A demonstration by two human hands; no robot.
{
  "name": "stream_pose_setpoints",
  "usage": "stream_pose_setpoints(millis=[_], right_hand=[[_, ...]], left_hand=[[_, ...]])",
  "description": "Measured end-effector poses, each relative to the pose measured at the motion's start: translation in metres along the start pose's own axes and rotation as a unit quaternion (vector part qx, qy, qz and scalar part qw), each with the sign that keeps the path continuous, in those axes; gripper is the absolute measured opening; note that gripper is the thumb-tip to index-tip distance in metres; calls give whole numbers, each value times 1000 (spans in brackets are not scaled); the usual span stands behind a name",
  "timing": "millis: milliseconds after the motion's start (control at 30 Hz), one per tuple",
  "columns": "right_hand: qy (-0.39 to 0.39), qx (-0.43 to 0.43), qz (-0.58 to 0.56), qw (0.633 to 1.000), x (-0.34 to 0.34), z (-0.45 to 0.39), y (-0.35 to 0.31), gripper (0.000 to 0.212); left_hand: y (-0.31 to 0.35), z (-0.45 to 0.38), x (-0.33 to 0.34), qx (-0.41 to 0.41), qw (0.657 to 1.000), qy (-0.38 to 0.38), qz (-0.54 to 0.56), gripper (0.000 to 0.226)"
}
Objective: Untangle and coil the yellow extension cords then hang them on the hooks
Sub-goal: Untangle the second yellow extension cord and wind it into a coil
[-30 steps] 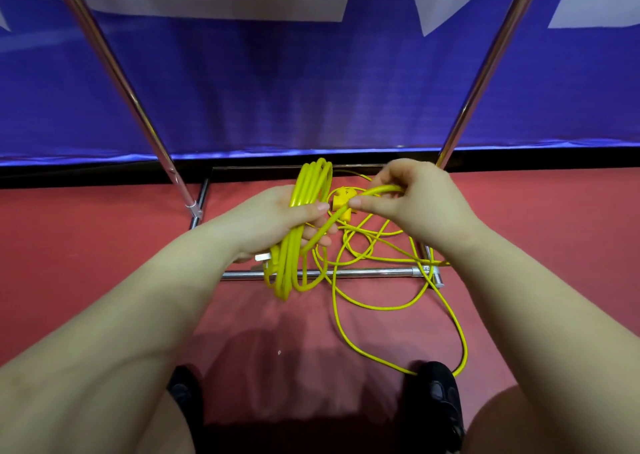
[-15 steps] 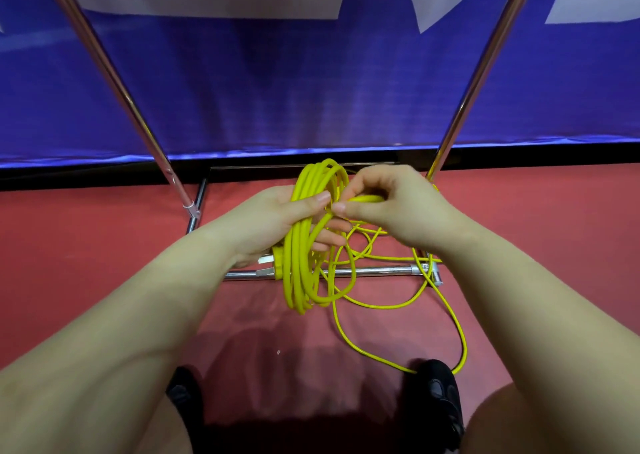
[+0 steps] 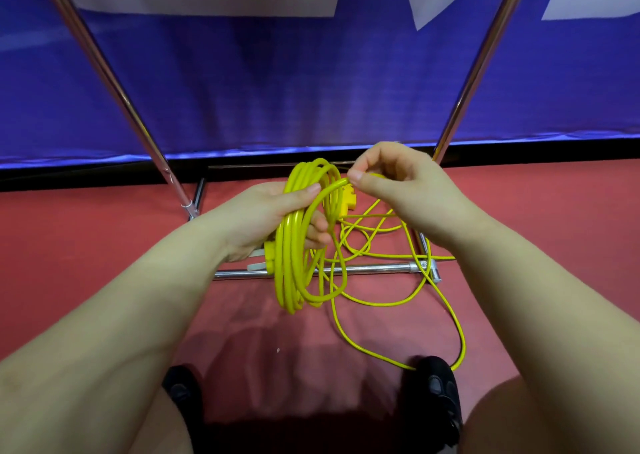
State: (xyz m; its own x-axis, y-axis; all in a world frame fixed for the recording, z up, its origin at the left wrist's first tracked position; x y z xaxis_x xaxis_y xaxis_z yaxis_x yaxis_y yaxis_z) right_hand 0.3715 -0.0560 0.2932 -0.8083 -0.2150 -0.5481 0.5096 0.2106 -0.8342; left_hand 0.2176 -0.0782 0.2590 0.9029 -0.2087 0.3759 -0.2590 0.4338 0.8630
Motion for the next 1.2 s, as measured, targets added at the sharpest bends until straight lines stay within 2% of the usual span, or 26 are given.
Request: stream_pose_setpoints(millis=[67,133,200,267,367,433,500,667,767,933,1033,1100,1167,1200], right_hand=[[-8,-5,-5,1000,0,0,0,10],[-51,-12,28,998,9,1,-1,15],[-92,-13,67,993,18,3,0,19],[-93,-2,89,992,20,3,2,25],[-87,35,153,984,16,1,9,43],[-108,84,229,964,16,2,20,57],[-119,102,251,955,15,3,25,64],[-33,46,141,988,1,-1,13,40],[-11,19,124,992,0,0,9,33],[-53,-15,179,982,18,2,7,34],[-42,-10,181,983,15,1,6,32],[-49,16,189,981,12,0,12,37],[-91,67,219,969,10,2,22,43],[-116,91,237,960,9,4,29,39]], left_hand=[[-1,2,6,-11,1000,-17,22,23],[-3,3,10,-14,999,-32,29,23],[-5,2,11,-9,999,-32,5,22],[-5,0,9,4,999,-28,-27,26],[-3,0,6,16,999,-31,-23,27],[-2,1,6,14,999,-31,-5,24],[-1,1,4,8,999,-29,13,22],[5,1,-4,21,1000,21,5,23],[2,1,-2,8,1000,5,4,20],[-6,1,7,-9,998,-32,-45,21],[-5,1,8,9,996,-43,-83,28],[-3,0,6,23,997,-47,-62,27],[0,-1,2,40,997,-40,-47,26],[2,-2,0,48,997,-37,-42,25]])
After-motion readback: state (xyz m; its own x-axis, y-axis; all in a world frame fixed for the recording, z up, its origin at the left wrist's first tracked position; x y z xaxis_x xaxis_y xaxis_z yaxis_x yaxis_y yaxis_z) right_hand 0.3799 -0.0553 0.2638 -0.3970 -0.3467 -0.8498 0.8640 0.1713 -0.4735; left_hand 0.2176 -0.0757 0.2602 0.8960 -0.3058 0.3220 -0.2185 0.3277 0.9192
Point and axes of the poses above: each hand's wrist, its own z-axis away from the middle knuckle, its own x-axis out of the palm, y = z × x, the point moved 5 cm from there along -z, towards the middle knuckle, and after that the axes turned 14 degrees about z, right-handed, at the moved point
